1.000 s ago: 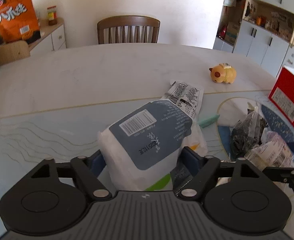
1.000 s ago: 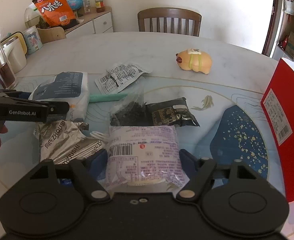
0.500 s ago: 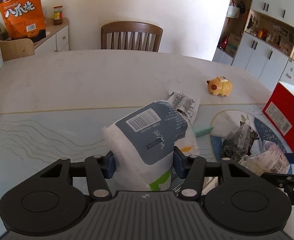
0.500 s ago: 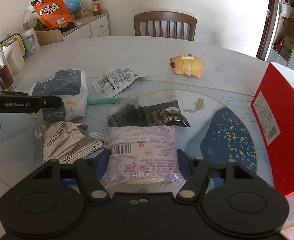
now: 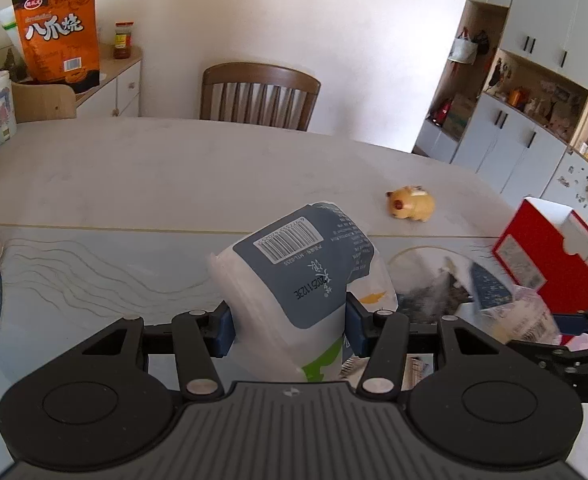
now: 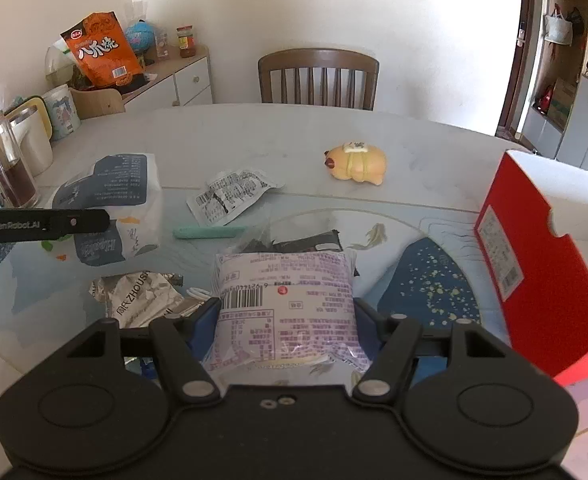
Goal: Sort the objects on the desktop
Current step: 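Carry both held bags over the red shoebox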
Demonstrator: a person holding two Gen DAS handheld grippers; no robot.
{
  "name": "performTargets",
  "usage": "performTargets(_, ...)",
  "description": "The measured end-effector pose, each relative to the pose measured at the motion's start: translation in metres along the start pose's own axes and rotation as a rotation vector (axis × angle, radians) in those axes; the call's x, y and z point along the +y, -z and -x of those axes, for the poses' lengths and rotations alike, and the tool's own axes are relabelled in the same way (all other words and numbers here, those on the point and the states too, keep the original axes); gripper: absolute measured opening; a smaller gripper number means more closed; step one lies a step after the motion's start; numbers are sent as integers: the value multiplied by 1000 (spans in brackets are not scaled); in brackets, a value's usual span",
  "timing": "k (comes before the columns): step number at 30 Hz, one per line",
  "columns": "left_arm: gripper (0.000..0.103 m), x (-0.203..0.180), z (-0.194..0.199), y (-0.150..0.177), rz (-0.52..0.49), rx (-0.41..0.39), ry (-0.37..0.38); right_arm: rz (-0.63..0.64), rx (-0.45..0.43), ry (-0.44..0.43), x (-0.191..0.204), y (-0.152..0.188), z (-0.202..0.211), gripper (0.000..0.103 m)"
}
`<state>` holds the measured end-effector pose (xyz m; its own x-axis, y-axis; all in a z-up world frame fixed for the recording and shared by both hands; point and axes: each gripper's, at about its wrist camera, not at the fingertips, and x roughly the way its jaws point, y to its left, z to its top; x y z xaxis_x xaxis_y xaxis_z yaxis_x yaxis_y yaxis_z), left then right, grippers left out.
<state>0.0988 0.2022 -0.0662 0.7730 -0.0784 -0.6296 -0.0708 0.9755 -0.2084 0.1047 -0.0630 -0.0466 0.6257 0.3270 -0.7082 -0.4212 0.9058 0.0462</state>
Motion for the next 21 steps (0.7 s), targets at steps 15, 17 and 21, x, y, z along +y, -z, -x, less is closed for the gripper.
performTargets(15,52,-59,28,-1,-58,23,106,-40,-6,46,-21,6,46,68)
performTargets(17,52,-71,30,-2,-73,28,117,-38,-6,53,-29,8,53,68)
performTargets(21,52,-96,34,-4,-97,37,127,-35,-7,59,-46,11,67,68)
